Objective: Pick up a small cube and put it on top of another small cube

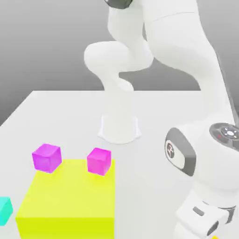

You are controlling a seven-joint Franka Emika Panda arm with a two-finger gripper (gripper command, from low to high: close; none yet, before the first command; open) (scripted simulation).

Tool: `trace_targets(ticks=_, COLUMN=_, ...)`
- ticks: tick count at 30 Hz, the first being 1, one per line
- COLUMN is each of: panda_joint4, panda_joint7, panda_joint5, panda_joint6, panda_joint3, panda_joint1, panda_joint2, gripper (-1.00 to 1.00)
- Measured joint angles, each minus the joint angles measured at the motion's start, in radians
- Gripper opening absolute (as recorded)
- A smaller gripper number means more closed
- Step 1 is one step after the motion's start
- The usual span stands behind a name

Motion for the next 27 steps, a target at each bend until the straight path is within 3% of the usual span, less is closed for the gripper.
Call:
trace_targets(ticks=5, panda_joint4=-0.044, panda_joint7=-0.013, panda_joint5=0.027, panda_joint6=-0.112, panda_joint3=0.004, panda_joint1=-0.027, panda_joint2=-0.158, gripper=-1.00)
trace_targets(ticks=14, panda_joint4=-0.238, panda_joint7=0.069, panda_joint5=0.025, panda_joint6=-0.238, panda_joint3=-0.171, panda_joint1=-0.218, panda_joint2=-0.485, gripper=-1.00)
trace_targets(ticks=27, panda_joint4=-0.519, panda_joint7=0.201, panda_joint5=-0.003, panda_joint6=-0.380, panda_joint3=-0.335, panda_joint1=-0.526, panda_joint2=-0.911, gripper=-1.00)
